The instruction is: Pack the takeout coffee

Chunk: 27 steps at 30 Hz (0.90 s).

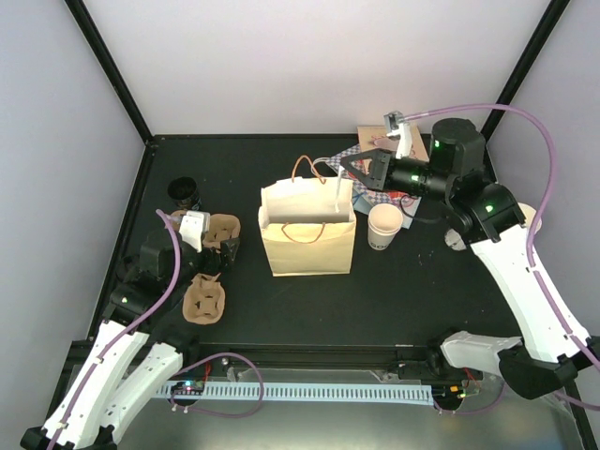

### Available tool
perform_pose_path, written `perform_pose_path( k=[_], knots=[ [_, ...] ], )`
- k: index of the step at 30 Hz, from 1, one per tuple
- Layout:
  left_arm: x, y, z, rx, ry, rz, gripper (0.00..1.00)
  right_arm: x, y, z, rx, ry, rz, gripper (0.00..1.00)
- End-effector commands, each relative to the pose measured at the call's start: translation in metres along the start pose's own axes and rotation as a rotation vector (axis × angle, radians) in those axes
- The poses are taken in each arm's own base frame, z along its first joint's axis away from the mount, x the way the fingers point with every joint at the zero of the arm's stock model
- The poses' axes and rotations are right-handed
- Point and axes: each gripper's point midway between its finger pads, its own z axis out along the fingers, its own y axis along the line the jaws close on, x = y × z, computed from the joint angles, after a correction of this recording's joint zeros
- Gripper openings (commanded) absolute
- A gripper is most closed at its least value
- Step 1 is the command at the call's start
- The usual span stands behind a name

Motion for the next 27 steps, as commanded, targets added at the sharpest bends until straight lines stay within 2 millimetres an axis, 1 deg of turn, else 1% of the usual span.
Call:
perform_pose_path(
  k=[1, 3, 5, 7, 11, 14, 17, 27],
  knots=[
    [-0.006, 0.0, 0.0, -0.001, -0.023, 0.01, 0.98, 0.001, 0.011, 0.009, -0.012, 0.01, -0.052, 0.07],
    [-0.006, 0.0, 0.0, 0.0, -0.024, 0.01, 0.98, 0.004, 0.018, 0.015, -0.03, 0.026, -0.079, 0.3],
    [-0.006, 0.0, 0.0, -0.001, -0.023, 0.01, 0.98, 0.007, 0.021, 0.022, -0.035, 0.041, -0.099, 0.4],
    [-0.005, 0.001, 0.0, -0.003, -0.023, 0.01, 0.98, 0.007, 0.023, 0.023, -0.034, 0.043, -0.107, 0.47],
    [-0.006, 0.001, 0.0, -0.004, -0.025, 0.009, 0.98, 0.005, 0.02, 0.021, -0.008, 0.029, -0.121, 0.5],
    [-0.006, 0.001, 0.0, -0.005, -0.024, 0.008, 0.98, 0.005, 0.016, 0.017, 0.025, 0.023, -0.146, 0.56],
    [-0.006, 0.001, 0.0, -0.003, -0.023, 0.009, 0.98, 0.005, 0.007, 0.014, 0.079, 0.015, -0.167, 0.57],
    [-0.005, 0.001, 0.0, -0.004, -0.023, 0.008, 0.98, 0.008, -0.024, 0.002, 0.237, -0.015, -0.231, 0.59]
  ],
)
